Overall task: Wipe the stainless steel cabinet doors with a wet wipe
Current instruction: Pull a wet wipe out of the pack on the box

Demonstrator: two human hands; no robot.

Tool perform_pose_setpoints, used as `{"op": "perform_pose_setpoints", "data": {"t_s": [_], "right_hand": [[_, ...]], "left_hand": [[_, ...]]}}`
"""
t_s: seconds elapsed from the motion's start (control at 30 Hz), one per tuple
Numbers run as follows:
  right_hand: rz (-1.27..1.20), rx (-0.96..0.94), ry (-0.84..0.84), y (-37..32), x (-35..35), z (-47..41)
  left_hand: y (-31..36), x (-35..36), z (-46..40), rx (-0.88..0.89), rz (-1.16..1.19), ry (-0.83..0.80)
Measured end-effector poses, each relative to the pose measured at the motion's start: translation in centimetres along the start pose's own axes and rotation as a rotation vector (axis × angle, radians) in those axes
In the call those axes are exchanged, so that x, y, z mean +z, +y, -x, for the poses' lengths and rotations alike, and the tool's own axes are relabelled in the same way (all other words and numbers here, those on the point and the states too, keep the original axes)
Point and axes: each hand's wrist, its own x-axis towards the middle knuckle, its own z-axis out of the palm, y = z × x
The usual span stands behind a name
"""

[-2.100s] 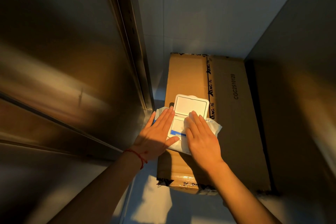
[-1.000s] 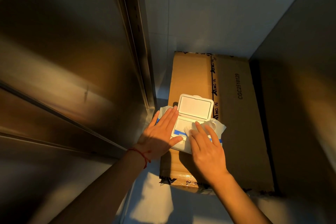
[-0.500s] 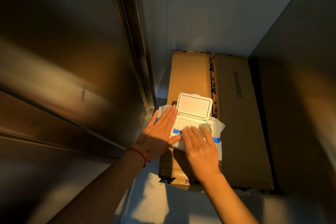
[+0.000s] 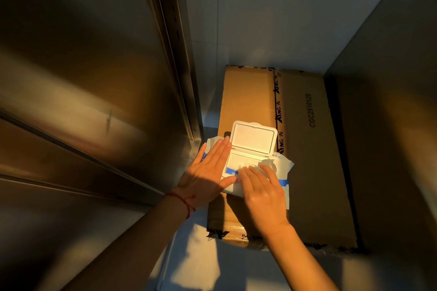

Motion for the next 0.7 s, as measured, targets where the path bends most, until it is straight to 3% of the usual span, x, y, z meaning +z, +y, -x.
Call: {"op": "perform_pose_setpoints", "data": {"t_s": [0.7], "right_hand": [[0.027, 0.067, -0.065, 0.18, 0.09, 0.38]], "left_hand": [[0.36, -0.06, -0.09, -0.036, 0.029, -0.024]]}}
